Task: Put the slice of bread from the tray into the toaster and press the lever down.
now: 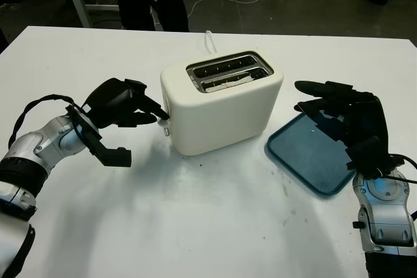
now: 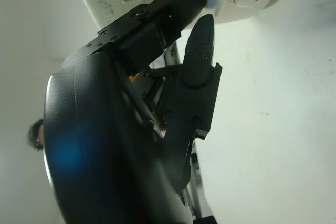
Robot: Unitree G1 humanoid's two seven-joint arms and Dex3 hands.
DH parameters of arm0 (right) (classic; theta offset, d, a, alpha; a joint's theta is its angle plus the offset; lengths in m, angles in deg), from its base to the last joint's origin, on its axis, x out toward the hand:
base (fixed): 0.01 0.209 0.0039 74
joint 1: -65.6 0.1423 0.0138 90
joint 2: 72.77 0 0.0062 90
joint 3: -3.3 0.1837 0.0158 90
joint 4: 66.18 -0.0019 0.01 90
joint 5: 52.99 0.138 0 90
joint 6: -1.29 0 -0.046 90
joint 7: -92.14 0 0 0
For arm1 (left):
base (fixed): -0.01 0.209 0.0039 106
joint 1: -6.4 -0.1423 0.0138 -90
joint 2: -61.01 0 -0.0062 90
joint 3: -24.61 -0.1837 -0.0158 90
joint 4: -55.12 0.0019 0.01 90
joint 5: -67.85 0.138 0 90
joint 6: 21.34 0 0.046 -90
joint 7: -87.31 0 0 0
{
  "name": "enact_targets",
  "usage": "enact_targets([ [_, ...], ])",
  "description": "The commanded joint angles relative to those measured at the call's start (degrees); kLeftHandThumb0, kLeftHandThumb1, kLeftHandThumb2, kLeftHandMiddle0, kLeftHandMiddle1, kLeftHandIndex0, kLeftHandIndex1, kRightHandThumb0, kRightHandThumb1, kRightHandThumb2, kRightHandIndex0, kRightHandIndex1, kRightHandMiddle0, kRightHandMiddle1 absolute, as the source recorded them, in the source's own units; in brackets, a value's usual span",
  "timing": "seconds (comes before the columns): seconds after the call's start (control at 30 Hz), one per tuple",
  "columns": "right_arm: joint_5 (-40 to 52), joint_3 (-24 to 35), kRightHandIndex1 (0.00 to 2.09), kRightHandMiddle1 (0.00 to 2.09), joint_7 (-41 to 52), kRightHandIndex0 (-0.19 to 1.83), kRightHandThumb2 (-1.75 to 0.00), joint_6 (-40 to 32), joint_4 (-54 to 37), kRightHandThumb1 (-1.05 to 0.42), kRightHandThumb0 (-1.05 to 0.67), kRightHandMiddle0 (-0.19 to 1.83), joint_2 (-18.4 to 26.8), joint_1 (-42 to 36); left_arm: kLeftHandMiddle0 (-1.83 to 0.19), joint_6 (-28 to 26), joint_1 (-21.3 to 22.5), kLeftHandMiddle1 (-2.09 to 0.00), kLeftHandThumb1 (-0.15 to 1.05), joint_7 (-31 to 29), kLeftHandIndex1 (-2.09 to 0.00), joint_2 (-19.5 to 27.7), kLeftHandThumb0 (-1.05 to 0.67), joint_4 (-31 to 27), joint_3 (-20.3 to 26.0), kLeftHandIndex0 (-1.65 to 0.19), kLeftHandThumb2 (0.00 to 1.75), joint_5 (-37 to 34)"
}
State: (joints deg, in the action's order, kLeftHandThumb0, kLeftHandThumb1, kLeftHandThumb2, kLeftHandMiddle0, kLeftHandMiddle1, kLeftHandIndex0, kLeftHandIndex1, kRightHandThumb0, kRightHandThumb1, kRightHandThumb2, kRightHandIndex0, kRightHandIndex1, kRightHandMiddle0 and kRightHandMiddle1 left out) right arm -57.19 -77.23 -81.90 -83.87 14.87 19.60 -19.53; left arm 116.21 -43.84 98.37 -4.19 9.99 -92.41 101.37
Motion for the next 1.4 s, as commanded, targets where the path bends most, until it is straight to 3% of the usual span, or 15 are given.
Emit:
enact_targets([
  [0.0, -0.35, 0.15, 0.68, 0.0, 1.24, 0.94, -0.12, -0.82, -1.37, -0.92, -0.43, 1.05, 1.71, 0.48, -0.74, -1.75, -5.37, -1.17, 0.9, -8.14, -0.1, -6.01, -0.24, 3.95, -10.62, -1.12, 0.05, 10.85],
  [0.17, -0.96, 0.14, 0.67, 0.0, 2.15, 0.92, -0.13, -1.28, -2.37, -0.92, -0.44, 1.05, 3.19, 0.73, -0.65, -5.25, -4.37, -1.09, 0.92, -13.21, -0.08, -9.53, -0.29, 8.81, -13.21, -1.07, 0.14, 9.35],
  [0.37, 0.2, -0.23, 0.66, 0.0, 2.59, 0.91, -0.12, -1.35, -1.75, -0.92, -0.43, 1.05, 2.24, 0.62, -0.7, -7.83, -7.47, -0.97, 0.92, -12.93, -0.06, -12.61, -0.28, 9.75, -14.44, -1.07, 0.18, 8.18],
  [0.5, 0.35, -0.48, 0.67, 0.01, 2.82, 0.92, -0.1, -1.1, -1.21, -0.92, -0.43, 1.05, 1.88, 0.65, -0.71, -7.52, -9.9, -1.1, 0.91, -12.6, -0.08, -13.61, -0.29, 9.51, -15.15, -1.12, 0.1, 6.7],
  [0.67, 0.07, -0.68, 0.73, 0.01, 2.73, 0.9, -0.11, -1.61, -1.57, -0.92, -0.44, 1.07, 1.79, 0.79, -0.68, -8.22, -11.63, -1.11, 0.91, -11.08, -0.07, -12.29, -0.31, 6.47, -15.85, -1.1, 0.2, 6.6],
  [0.73, 0.14, -0.72, 0.73, 0.01, 2.63, 0.89, -0.11, -1.69, -1.68, -0.92, -0.45, 1.07, 1.61, 0.8, -0.69, -7.59, -11.68, -1.1, 0.9, -10.82, -0.08, -11.03, -0.27, 3.21, -14.81, -1.11, 0.13, 5.4],
  [0.8, 0.07, -0.75, 0.73, 0.01, 2.38, 0.89, -0.11, -1.59, -1.84, -0.92, -0.45, 1.07, 1.36, 0.74, -0.67, -8.74, -11.69, -1.12, 0.91, -8.54, -0.08, -10.65, -0.28, -0.13, -13.29, -1.11, 0.16, 4.63],
  [0.9, -0.22, -0.68, 0.73, 0.0, 2.29, 0.89, -0.12, -1.31, -1.46, -0.92, -0.45, 1.06, 1.36, 0.64, -0.63, -14.38, -12.81, -1.19, 0.92, -10.26, -0.08, -14.05, -0.29, 1.75, -14.86, -1.1, 0.2, 4.68],
  [1.0, 0.07, -0.32, 0.76, 0.01, 2.69, 0.89, -0.12, -1.54, -1.5, -0.92, -0.47, 1.07, 1.88, 0.8, -0.66, -17.79, -13.61, -1.2, 0.92, -12.76, -0.08, -15.04, -0.3, 0.13, -16.19, -1.12, 0.19, 5.01],
  [1.13, -0.4, -0.15, 0.81, 0.0, 2.57, 0.86, -0.13, -1.45, -1.6, -0.92, -0.49, 1.07, 2.34, 1.04, -0.64, -18.53, -13.79, -1.09, 0.91, -11.9, -0.07, -14.23, -0.28, -1.68, -16.0, -1.1, 0.17, 4.92],
  [1.37, 0.17, -0.19, 0.71, 0.0, 2.49, 0.88, -0.13, -0.5, -0.82, -0.92, -0.47, 1.05, 1.8, 0.92, -0.66, -19.41, -14.61, -1.17, 0.92, -9.92, -0.09, -11.5, -0.27, -5.93, -14.41, -1.11, 0.19, 4.11],
])
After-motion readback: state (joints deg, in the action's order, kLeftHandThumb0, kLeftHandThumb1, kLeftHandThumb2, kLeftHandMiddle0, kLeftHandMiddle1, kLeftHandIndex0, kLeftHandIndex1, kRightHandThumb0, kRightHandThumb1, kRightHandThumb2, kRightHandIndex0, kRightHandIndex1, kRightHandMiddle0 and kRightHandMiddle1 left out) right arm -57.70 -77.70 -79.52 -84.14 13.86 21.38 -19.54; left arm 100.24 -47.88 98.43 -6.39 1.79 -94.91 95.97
